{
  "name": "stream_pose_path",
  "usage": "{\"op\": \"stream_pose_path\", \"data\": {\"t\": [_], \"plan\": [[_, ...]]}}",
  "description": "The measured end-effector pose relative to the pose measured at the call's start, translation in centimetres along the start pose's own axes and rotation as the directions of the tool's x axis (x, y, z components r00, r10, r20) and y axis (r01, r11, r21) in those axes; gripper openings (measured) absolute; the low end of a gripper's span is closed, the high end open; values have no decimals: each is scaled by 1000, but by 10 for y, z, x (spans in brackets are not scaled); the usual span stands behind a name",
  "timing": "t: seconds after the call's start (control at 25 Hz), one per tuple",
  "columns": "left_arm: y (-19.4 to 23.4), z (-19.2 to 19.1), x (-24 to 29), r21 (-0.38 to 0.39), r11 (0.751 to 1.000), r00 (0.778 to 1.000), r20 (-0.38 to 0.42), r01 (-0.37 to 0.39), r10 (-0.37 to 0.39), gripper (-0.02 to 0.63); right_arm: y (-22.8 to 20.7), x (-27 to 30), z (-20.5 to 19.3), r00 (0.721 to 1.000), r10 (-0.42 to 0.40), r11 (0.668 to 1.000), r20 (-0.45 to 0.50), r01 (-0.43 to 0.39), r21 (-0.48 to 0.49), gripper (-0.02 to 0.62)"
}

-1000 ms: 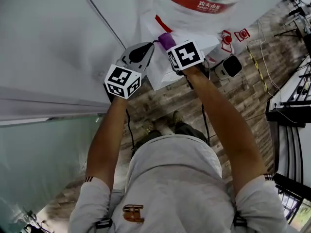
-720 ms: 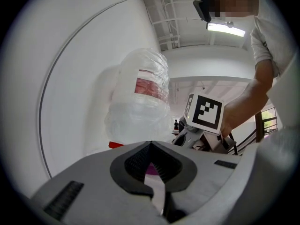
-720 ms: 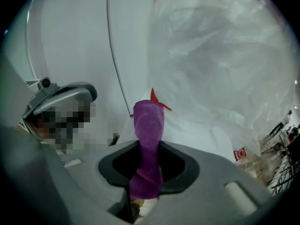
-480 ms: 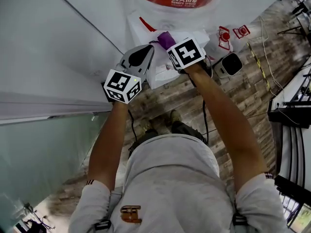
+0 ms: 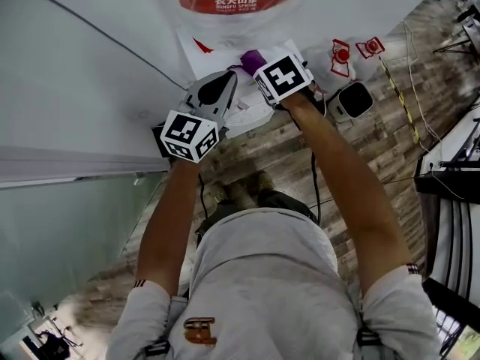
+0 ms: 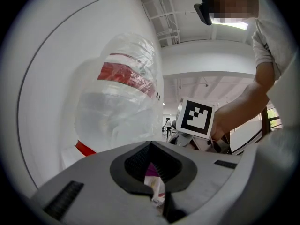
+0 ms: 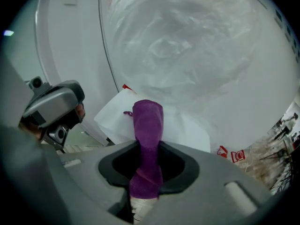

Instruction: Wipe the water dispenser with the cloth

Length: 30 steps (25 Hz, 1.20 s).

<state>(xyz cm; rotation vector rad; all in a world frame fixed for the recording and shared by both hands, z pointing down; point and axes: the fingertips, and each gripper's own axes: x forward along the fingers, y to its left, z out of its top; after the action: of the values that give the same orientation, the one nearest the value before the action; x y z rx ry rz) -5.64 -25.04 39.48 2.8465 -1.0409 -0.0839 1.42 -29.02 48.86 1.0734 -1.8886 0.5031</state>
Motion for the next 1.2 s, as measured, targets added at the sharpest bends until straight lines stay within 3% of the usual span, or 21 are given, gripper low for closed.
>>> {"op": "stream_pose_path", "data": {"t": [0.4, 0.92, 1.2], "plan": [[-21, -3, 39, 6, 998, 998, 2, -60, 60, -2, -45, 3, -5, 1000, 14, 980, -2, -14, -199, 107], [-41, -19, 81, 30, 999, 998, -59, 10, -8, -2, -67, 4, -11, 1000, 0, 962, 17, 4, -273, 107], [-44, -22, 88, 38, 999, 997, -76, -18, 21, -2, -84, 1, -13, 999, 12, 951, 43, 2, -309, 107]]}}
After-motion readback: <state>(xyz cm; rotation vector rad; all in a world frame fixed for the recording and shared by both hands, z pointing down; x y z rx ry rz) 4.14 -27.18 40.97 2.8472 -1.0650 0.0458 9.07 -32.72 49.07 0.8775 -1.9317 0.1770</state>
